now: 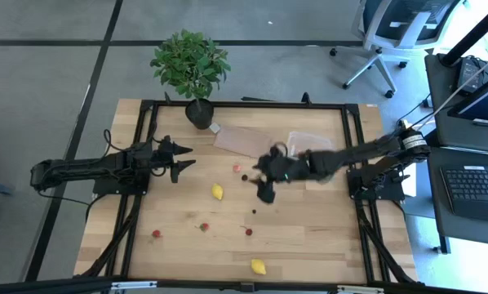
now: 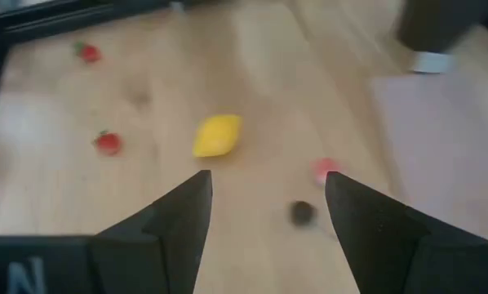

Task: Pick and placing Produce into tupperware
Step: Put the blueberry into the transparent container

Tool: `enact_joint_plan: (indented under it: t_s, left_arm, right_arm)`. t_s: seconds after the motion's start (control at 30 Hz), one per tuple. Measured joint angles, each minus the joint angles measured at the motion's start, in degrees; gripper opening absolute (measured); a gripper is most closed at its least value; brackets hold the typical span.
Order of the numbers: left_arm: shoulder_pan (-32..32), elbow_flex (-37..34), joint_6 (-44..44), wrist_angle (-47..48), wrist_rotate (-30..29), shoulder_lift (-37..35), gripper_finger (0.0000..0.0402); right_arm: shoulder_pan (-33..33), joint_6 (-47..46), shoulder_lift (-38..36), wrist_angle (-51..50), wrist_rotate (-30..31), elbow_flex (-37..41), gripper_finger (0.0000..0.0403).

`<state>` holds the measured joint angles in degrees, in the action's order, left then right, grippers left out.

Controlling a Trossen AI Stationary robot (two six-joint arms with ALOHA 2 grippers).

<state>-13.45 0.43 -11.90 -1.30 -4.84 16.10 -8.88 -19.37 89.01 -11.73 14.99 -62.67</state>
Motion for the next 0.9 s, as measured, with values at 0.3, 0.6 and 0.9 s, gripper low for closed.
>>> enact_joint_plan:
  t_s: [0.3,0.6,0.9]
  left_arm:
    - [0.0,0.0,0.0,0.0,0.0,0.0,0.0231]
    - [0.0,0.0,0.0,0.0,0.0,0.0,0.0231]
    - [0.0,0.0,0.0,0.0,0.0,0.0,0.0231]
  right_arm:
    - [-8.6,-1.0,1.4,28.8,1.5,18.3,0.0241]
    - [-10.6,-1.4,11.4,37.2,1.7,19.8,0.0241]
    - [-12.2,-2.8,19.8,43.5,3.6,19.5,0.0241]
